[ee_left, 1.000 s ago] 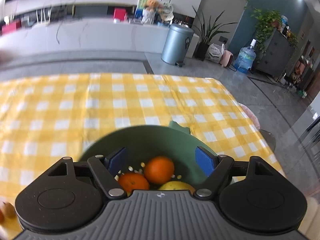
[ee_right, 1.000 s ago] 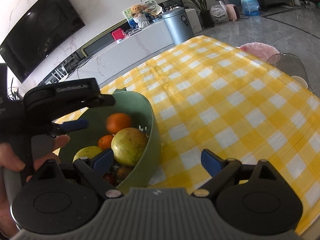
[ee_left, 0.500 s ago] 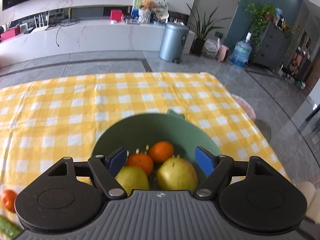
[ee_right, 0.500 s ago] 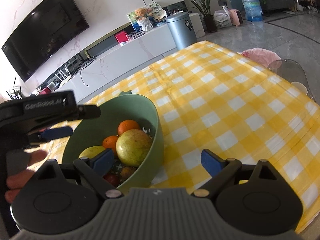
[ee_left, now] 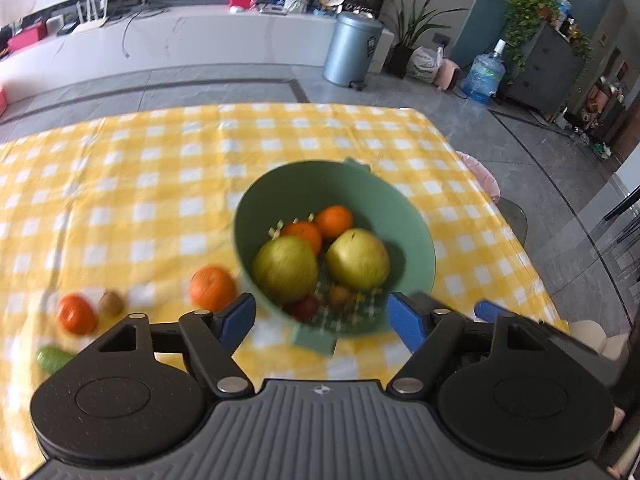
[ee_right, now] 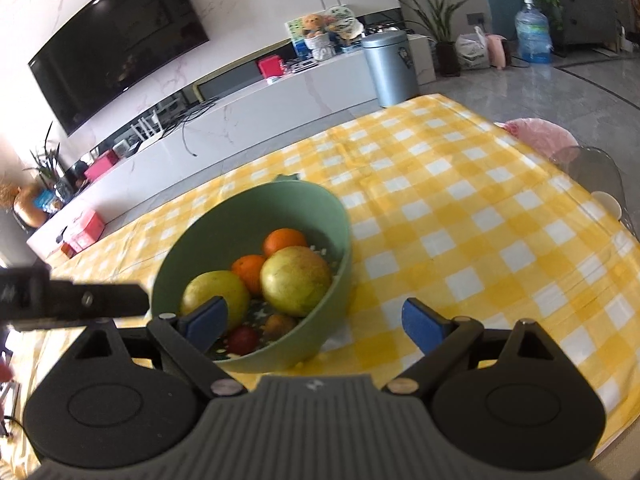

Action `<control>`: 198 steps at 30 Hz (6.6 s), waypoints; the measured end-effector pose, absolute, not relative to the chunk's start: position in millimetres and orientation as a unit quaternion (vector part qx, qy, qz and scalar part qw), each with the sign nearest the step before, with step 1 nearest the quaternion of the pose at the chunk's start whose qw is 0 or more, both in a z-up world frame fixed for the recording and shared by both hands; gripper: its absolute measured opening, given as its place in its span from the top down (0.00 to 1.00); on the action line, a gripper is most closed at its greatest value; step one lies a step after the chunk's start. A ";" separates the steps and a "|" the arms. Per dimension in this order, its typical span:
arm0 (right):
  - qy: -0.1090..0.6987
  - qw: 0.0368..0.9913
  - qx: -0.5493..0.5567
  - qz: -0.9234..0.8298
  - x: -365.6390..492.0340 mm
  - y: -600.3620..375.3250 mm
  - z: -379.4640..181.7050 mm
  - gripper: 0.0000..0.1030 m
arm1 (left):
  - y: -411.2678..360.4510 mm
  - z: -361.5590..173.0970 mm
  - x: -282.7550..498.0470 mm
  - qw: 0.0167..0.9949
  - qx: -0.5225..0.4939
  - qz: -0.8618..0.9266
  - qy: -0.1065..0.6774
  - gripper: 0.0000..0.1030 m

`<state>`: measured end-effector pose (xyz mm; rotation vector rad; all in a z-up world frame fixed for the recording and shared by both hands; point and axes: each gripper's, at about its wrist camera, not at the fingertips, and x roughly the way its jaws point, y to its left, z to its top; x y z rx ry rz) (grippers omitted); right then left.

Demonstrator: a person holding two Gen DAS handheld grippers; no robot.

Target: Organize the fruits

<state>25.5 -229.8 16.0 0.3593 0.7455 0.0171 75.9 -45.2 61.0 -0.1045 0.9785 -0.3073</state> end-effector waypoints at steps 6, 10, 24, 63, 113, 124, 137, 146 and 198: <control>0.364 0.921 0.137 0.028 16.6 -205.2 21.8 0.12 | -24.5 79.1 50.0 0.877 -0.064 -0.121 0.460 0.20; 0.375 0.917 0.133 0.033 11.3 -196.6 18.1 0.12 | -13.2 84.3 37.2 0.881 -0.079 -0.117 0.452 0.20; 0.357 0.916 0.162 0.087 -15.4 -172.7 28.2 0.12 | 35.0 64.5 -13.3 0.888 -0.091 -0.105 0.438 0.21; 0.461 0.858 0.114 0.196 23.7 -72.0 -29.2 0.25 | 151.1 -51.6 57.6 0.831 -0.265 0.059 0.485 0.21; 0.456 0.852 -0.033 0.253 70.7 15.3 -55.3 0.71 | 179.1 -53.9 38.1 0.809 -0.317 0.055 0.492 0.24; 0.439 0.863 -0.057 0.243 59.9 9.9 -50.4 0.77 | 171.1 -49.3 41.6 0.822 -0.285 0.055 0.490 0.25; 0.439 0.877 -0.029 0.192 45.0 -29.6 -37.5 0.77 | 147.6 -13.2 35.8 0.852 -0.235 -0.012 0.467 0.27; 0.425 0.889 0.044 0.161 29.8 -83.5 -17.2 0.77 | 108.1 4.2 46.9 0.889 -0.196 -0.096 0.402 0.27; 0.435 0.879 0.051 0.187 27.4 -113.2 -25.1 0.76 | 22.2 -34.7 60.7 0.915 -0.015 -0.106 0.389 0.74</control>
